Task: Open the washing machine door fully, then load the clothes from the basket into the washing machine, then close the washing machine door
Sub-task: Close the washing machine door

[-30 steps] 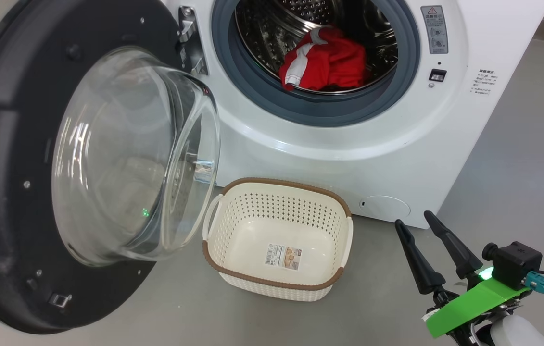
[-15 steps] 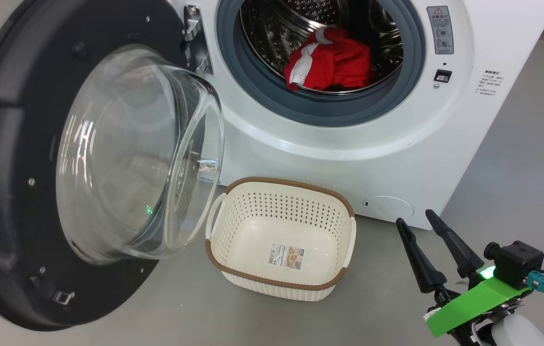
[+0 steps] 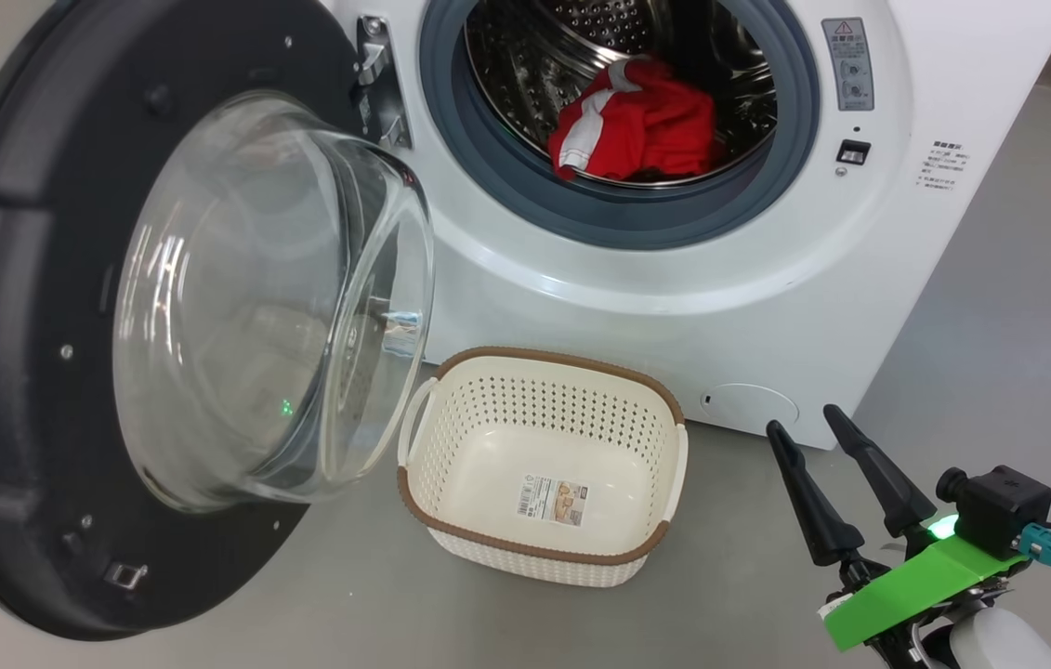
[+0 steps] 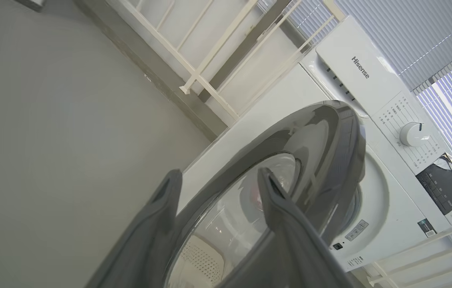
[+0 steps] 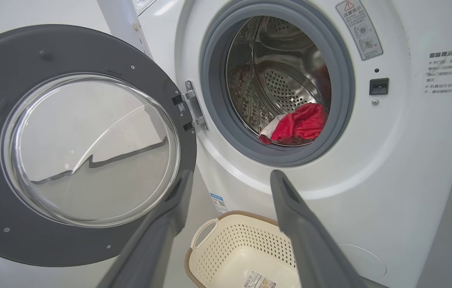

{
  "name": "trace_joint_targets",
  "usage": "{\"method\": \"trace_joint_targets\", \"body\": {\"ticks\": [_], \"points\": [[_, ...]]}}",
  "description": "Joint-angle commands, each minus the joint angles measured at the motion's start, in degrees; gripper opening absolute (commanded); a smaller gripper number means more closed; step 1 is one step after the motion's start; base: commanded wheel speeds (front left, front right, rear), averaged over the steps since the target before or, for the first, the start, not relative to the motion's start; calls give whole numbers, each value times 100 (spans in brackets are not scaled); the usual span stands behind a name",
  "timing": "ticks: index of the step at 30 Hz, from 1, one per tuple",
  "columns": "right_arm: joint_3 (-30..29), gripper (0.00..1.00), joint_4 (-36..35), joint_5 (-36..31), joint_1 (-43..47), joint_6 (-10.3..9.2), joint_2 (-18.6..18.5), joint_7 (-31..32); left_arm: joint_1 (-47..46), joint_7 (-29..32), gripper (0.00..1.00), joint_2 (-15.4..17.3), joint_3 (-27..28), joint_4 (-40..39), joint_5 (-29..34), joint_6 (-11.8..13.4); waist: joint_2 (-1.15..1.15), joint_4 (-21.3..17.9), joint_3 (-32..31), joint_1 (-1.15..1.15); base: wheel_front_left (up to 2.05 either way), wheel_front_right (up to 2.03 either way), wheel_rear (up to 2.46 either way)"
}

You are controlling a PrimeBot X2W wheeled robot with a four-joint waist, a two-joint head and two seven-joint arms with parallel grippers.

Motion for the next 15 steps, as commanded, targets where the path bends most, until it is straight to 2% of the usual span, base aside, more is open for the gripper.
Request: {"method": "trace_joint_targets", "body": {"ticks": [1, 8, 15], "points": [[78, 100, -149, 19, 33, 9, -28, -27, 94, -227, 100, 275, 157, -289, 204, -108, 0, 19, -8, 0, 0, 0, 0], [98, 100, -157, 5, 43, 9, -13, -27, 783, -1435, 100, 194, -104, -774, 761, -178, 0, 79, -41, 0, 0, 0, 0], [140, 100, -169, 2, 31, 9, -68, -27, 1445, -2668, 100, 157, -487, -1009, 1026, -181, 0, 173, -35, 0, 0, 0, 0]]}}
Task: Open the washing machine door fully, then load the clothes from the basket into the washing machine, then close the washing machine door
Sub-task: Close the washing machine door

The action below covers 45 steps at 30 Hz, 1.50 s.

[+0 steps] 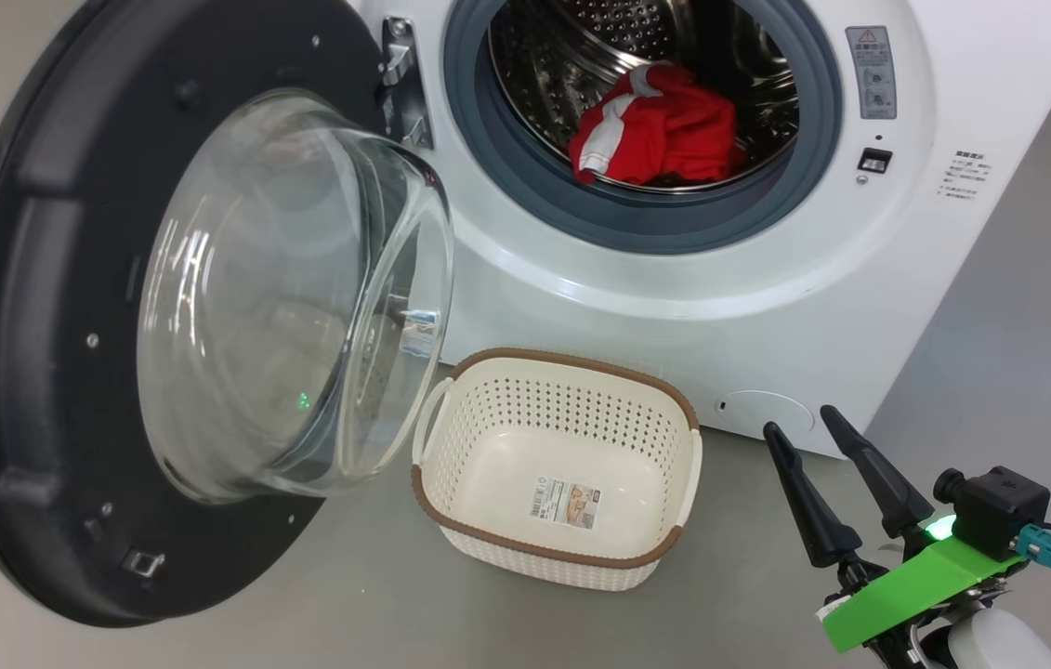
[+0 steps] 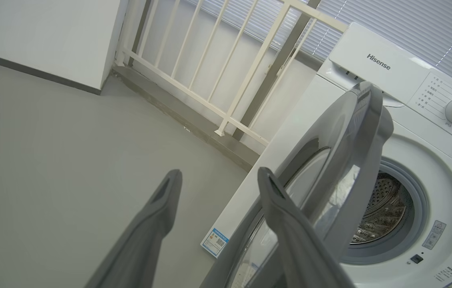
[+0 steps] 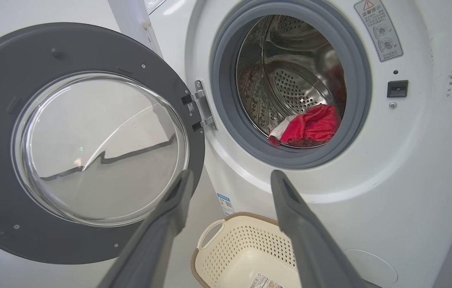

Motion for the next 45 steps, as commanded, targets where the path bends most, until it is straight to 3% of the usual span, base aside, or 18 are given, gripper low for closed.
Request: {"method": "trace_joint_targets", "body": {"ticks": [1, 12, 22, 34, 45], "points": [[130, 100, -152, 4, 18, 9, -77, -27, 2, -301, 100, 243, 121, -175, 105, -22, 0, 43, 3, 0, 0, 0, 0], [177, 100, -151, 8, 8, 9, -121, -27, 567, -1596, 100, 3, -467, -152, 394, -22, 0, 234, -63, 0, 0, 0, 0], [145, 100, -173, -9, 6, 9, -131, -27, 1057, -2712, 100, -365, -956, -20, 1199, -23, 0, 352, -50, 0, 0, 0, 0], [138, 100, -186, -22, 4, 9, -118, -27, 1327, -3128, 100, -801, -1164, 32, 1839, 21, 0, 404, -20, 0, 0, 0, 0], [149, 100, -170, -18, -16, 9, -125, -27, 1341, -3169, 100, -875, -1188, 34, 2356, 13, 0, 335, -12, 0, 0, 0, 0]]}}
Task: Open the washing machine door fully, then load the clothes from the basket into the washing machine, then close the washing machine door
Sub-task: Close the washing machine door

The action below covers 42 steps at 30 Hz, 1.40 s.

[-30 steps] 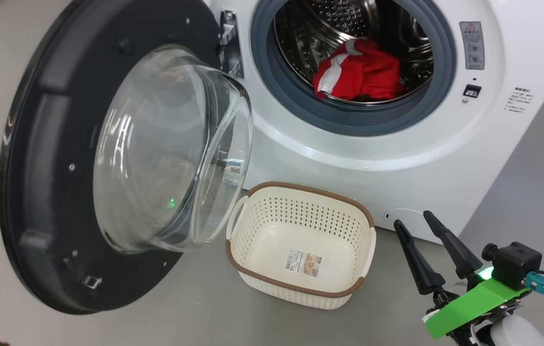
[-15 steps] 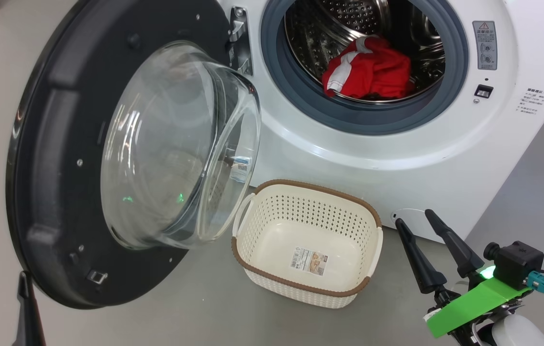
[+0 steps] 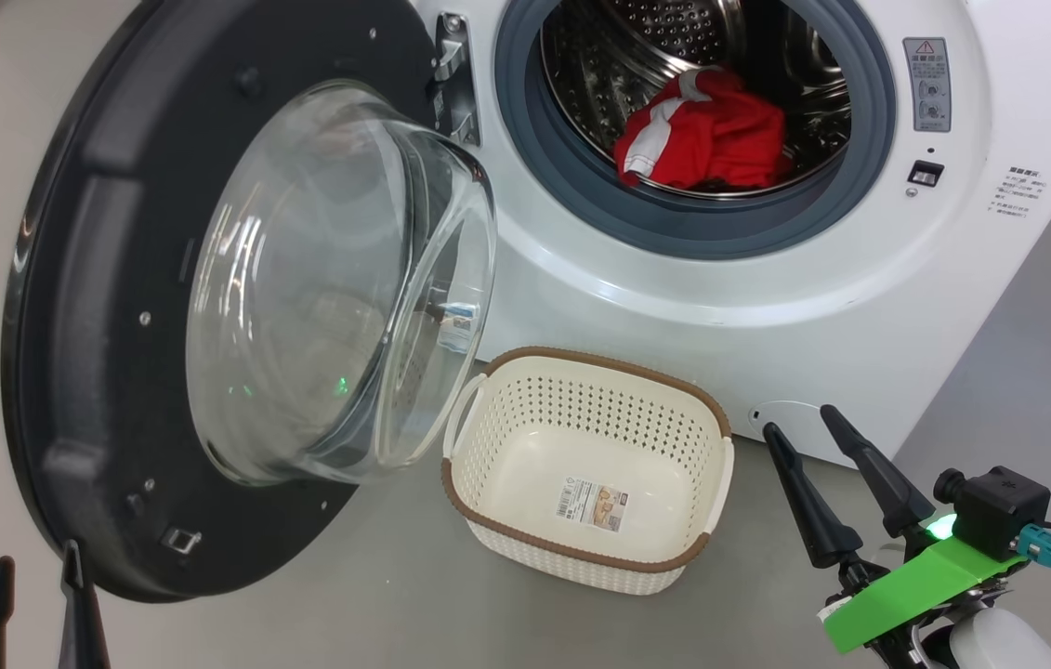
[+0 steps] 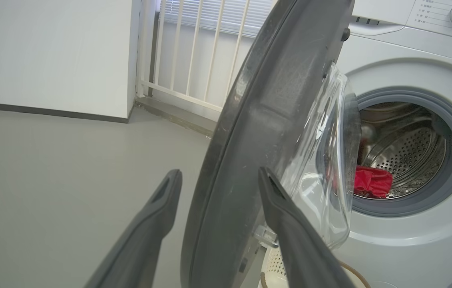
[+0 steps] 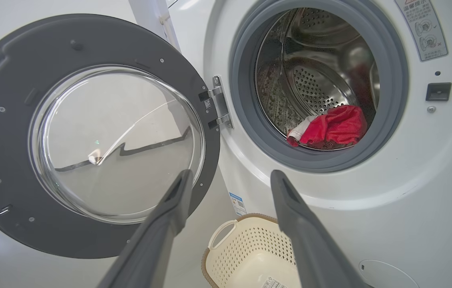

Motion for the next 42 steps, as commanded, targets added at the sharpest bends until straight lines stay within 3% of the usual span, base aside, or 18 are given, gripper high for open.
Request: {"method": "trace_joint_targets", "body": {"ticks": [1, 17, 32, 33, 34, 35, 37, 42], "points": [[104, 100, -133, -5, -18, 9, -64, -27, -119, -50, 100, 69, 193, -111, 98, 11, 0, -9, 2, 0, 0, 0, 0], [91, 100, -140, -21, -6, 9, -69, -27, -120, -53, 100, -65, 262, -273, 340, 4, 0, 5, 13, 0, 0, 0, 0], [112, 100, -148, -25, 27, 9, -55, -27, -69, 88, 100, 202, 373, -883, 386, 47, 0, -18, 16, 0, 0, 0, 0], [112, 100, -147, -24, 31, 9, -56, -27, -69, 105, 91, 247, 411, -975, 380, 51, 0, -20, 21, 0, 0, 0, 0], [111, 100, -146, -24, 33, 9, -58, -27, -75, 133, 76, 282, 450, -1074, 351, 53, 0, -23, 26, 0, 0, 0, 0], [108, 100, -145, -24, 33, 9, -60, -27, -83, 179, 45, 325, 494, -1173, 312, 53, 0, -24, 31, 0, 0, 0, 0], [105, 100, -142, -26, 34, 9, -63, -27, -115, 283, 0, 428, 589, -1376, 237, 55, 0, -25, 38, 0, 0, 0, 0], [116, 100, -136, -32, 29, 9, -52, -27, -304, 677, 0, 677, 833, -1774, -172, 50, 0, -35, 31, 0, 0, 0, 0]]}}
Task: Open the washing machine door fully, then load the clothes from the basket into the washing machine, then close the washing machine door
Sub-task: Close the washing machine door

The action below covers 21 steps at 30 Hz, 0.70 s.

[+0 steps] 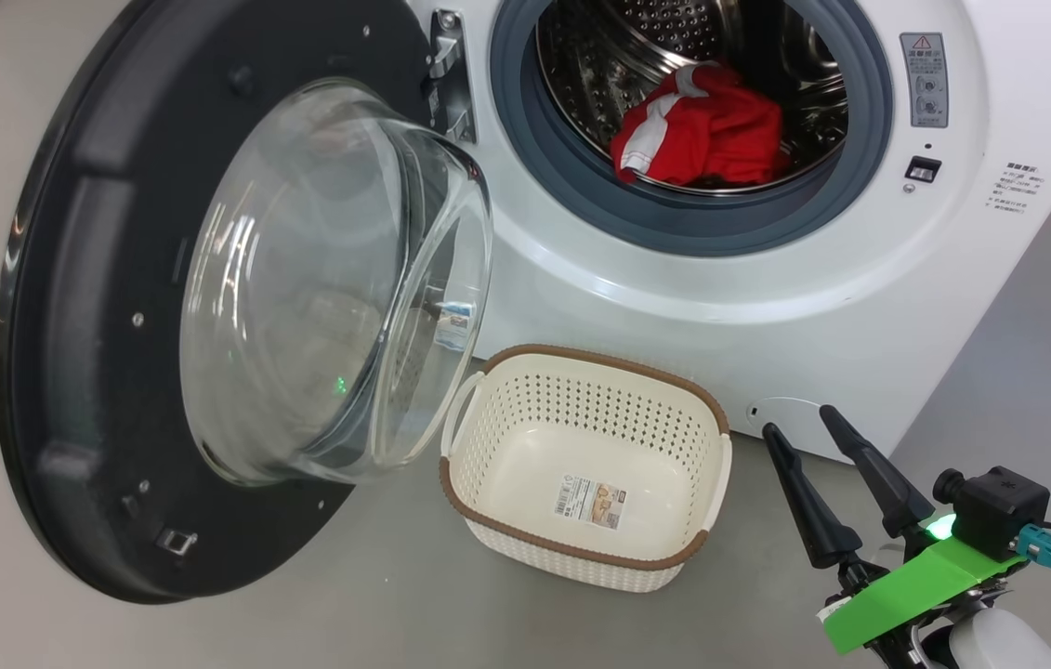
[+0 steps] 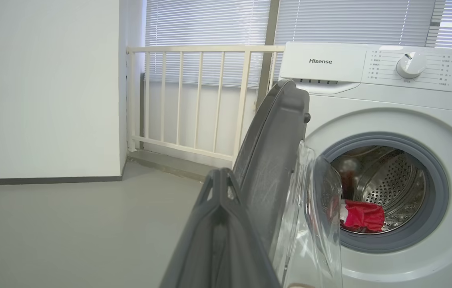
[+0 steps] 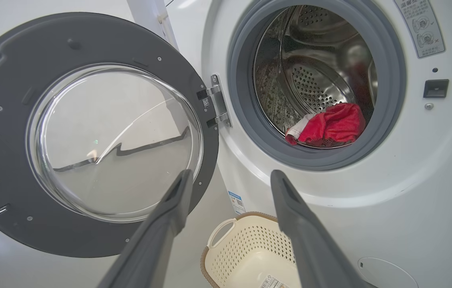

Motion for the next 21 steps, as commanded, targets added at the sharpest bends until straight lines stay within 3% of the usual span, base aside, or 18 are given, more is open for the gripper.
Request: {"method": "trace_joint_targets", "body": {"ticks": [1, 9, 14, 21], "points": [[114, 100, -137, -23, 26, 9, -50, -26, -337, 155, 0, 252, 322, -256, -207, 39, 0, -10, -5, 0, 0, 0, 0], [106, 100, -141, -9, 33, 9, -33, -26, -690, 927, 0, 537, 714, -392, -1066, 181, 0, -87, -47, 0, 0, 0, 0], [72, 100, -139, -8, 45, 9, -20, -26, -1104, 1682, 0, 661, 923, -167, -2065, 367, 0, -111, -45, 0, 0, 0, 0], [50, 100, -150, -20, -14, 9, 7, -26, -1962, 2938, 0, 644, 1185, 701, -3846, 1066, 0, -183, 6, 0, 0, 0, 0]]}}
